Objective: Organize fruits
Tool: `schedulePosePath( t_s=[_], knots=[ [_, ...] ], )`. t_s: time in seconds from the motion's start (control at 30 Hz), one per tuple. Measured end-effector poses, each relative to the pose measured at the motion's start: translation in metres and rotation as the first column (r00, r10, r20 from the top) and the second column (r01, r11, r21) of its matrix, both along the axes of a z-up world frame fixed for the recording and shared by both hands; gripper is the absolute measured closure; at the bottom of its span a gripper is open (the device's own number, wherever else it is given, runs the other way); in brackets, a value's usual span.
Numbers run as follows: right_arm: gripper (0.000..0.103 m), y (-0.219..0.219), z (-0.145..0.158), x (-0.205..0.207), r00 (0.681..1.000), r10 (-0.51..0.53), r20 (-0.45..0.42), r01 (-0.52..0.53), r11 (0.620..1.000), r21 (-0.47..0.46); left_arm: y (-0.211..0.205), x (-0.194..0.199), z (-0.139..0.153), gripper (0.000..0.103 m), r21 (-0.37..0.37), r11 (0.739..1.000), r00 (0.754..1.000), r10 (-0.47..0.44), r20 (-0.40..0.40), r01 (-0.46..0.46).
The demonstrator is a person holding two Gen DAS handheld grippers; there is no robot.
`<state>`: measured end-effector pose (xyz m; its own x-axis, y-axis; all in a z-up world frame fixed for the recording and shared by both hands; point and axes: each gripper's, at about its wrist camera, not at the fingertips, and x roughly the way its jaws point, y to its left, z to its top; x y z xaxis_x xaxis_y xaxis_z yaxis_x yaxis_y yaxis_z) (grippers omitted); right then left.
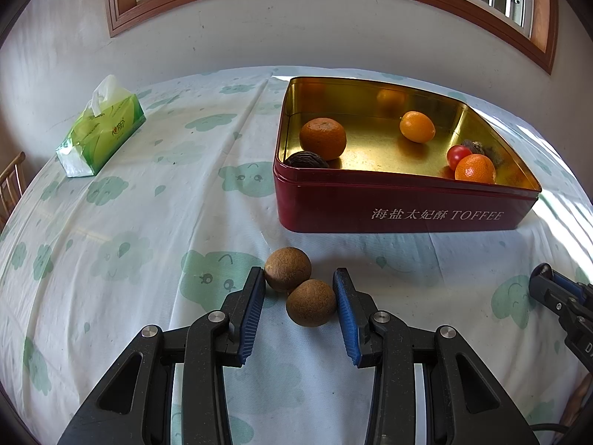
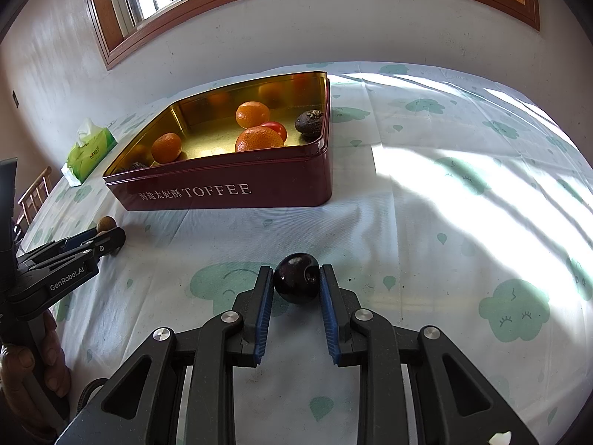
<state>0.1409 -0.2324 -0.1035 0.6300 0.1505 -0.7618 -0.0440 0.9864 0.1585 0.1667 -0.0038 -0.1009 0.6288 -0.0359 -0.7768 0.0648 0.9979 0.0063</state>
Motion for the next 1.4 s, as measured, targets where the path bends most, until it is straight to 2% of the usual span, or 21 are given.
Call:
schedulePosePath(
  t_s=[1.23,1.4],
  knots=[
    [0.08,0.0002,0.0002,-0.0005,1.0,0.0,0.001,0.0,1.0,0.0,0.0009,-0.0002,0.0,0.064,-0.003,1.0,1.0,0.001,0.0,-0.001],
    [0.079,0.0002,0.0007,0.0002,1.0,0.0,-0.003,0.0,0.999,0.035,0.0015,-0.0008,0.0003,0.064,-0.004,1.0,1.0,0.005,0.004,-0.005]
  ],
)
